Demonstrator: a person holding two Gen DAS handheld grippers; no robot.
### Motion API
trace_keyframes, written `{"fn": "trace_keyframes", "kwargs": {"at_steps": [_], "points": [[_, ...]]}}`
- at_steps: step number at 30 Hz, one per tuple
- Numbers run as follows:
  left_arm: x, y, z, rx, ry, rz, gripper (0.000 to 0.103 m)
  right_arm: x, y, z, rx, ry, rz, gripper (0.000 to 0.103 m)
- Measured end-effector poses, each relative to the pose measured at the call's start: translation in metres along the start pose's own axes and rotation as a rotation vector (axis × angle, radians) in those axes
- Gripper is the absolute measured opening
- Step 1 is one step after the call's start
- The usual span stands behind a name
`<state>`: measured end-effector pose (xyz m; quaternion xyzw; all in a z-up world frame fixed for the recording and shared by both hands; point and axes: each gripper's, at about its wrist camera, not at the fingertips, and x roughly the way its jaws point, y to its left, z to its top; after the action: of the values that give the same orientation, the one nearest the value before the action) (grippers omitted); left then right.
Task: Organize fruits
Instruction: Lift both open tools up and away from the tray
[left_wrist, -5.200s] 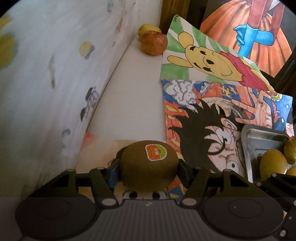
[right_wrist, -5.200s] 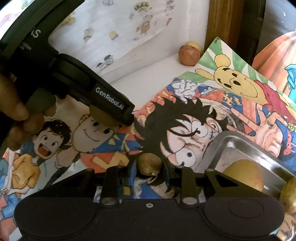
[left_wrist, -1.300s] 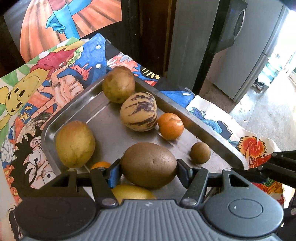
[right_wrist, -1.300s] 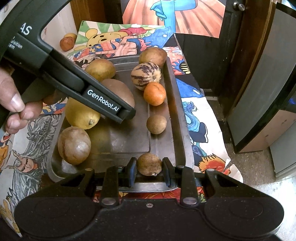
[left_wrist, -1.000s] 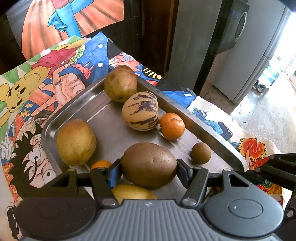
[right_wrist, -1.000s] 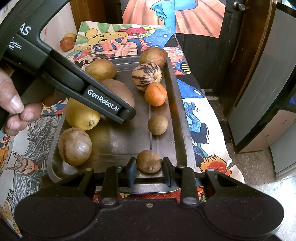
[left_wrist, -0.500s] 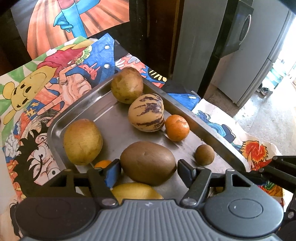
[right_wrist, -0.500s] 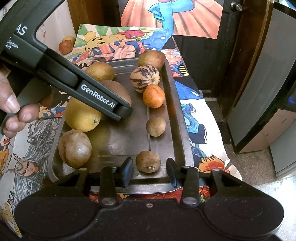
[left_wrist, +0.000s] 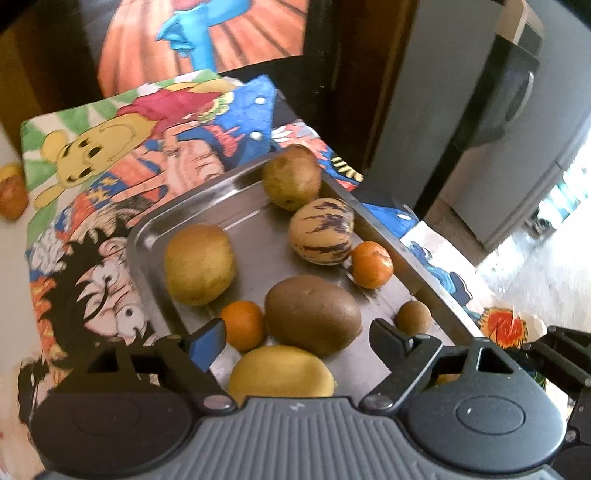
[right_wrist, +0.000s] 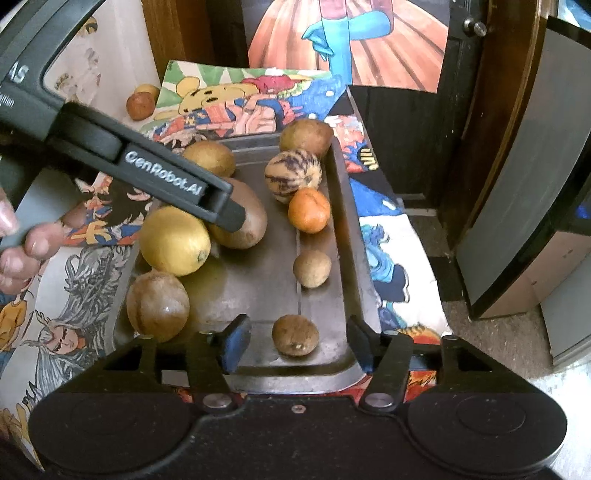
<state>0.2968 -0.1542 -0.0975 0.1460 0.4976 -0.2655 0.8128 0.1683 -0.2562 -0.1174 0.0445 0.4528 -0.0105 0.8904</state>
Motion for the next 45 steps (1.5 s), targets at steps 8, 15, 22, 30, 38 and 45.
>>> {"fn": "trace_keyframes", "kwargs": {"at_steps": [8, 15, 22, 30, 38, 45], "points": [[-0.016, 0.004, -0.009, -0.066, -0.049, 0.069, 0.097, -0.003, -0.004, 0.005, -0.001, -0.037, 0.023, 0.078], [-0.028, 0.004, -0.018, -0.147, -0.104, 0.119, 0.099, -0.007, -0.015, 0.011, -0.019, -0.069, 0.052, 0.091], [-0.042, 0.005, -0.027, -0.266, -0.128, 0.187, 0.100, -0.017, -0.033, 0.012, -0.052, -0.075, 0.071, 0.100], [-0.054, -0.014, -0.043, -0.310, -0.159, 0.253, 0.100, -0.024, -0.052, 0.017, -0.102, -0.087, 0.100, 0.102], [-0.065, -0.031, -0.056, -0.388, -0.178, 0.288, 0.100, -0.032, -0.068, 0.019, -0.147, -0.116, 0.136, 0.102], [-0.078, -0.048, -0.071, -0.468, -0.194, 0.344, 0.101, -0.041, -0.082, 0.019, -0.190, -0.135, 0.189, 0.102]]}}
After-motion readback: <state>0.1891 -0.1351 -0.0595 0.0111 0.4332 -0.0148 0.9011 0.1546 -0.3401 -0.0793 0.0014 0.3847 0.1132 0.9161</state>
